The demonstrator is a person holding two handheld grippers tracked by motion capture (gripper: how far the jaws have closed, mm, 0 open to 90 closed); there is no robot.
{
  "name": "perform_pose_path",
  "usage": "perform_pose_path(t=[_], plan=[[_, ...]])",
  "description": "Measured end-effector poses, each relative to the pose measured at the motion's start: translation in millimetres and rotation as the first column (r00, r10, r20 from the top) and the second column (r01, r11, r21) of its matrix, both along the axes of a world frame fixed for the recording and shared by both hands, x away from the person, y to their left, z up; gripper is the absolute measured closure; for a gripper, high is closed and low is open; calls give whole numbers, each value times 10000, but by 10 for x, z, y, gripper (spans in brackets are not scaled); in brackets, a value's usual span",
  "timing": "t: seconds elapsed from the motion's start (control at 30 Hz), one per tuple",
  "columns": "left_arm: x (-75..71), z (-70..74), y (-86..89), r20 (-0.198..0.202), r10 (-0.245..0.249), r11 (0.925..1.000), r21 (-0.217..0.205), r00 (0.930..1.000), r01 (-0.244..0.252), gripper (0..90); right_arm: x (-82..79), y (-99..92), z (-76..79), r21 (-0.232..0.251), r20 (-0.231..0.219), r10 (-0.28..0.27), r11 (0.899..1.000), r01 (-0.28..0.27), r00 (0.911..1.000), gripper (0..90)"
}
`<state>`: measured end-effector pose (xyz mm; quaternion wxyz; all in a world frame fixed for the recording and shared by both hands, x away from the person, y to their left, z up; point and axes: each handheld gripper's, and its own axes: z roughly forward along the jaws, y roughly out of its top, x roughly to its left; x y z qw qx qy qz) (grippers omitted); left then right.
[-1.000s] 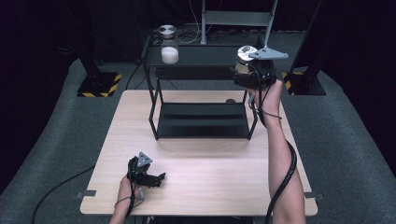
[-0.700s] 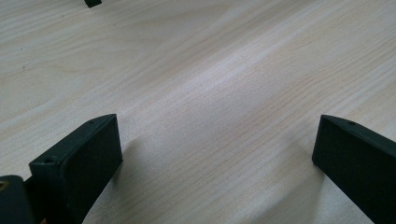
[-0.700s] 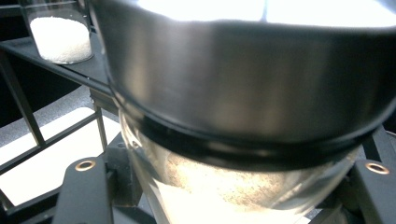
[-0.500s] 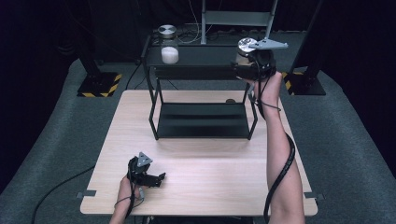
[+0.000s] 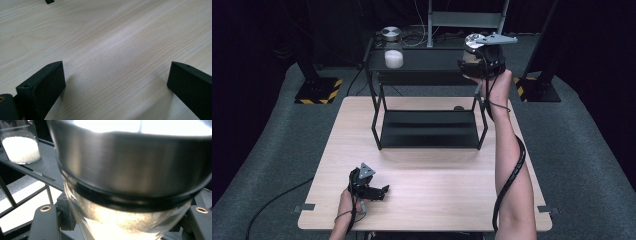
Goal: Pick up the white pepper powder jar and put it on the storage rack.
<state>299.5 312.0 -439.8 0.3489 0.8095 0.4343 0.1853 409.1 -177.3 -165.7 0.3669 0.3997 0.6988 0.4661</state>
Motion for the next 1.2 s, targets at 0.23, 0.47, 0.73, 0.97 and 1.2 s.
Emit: perform_pose_path(t=[0.23,0.47,0.73,0.97,1.2], plan=[[-2,-3,0,23,-2,10000,0,10000,2,7,84,66,82,-84,-64,-46,10000,45,10000,300],[-4,-6,-1,27,17,10000,-26,10000,-17,8,197,133,141,-99,-189,-92,9999,90,9998,300],[-4,-6,0,34,1,10000,-17,10000,-1,9,309,188,176,-121,-358,-200,9997,196,9992,300],[-11,-7,-4,61,9,10000,-8,10000,-9,9,392,233,188,-221,-516,-277,9994,265,9983,300],[-7,-6,-2,51,-3,10000,-6,10000,3,10,501,273,172,-273,-723,-332,9991,313,9968,300]])
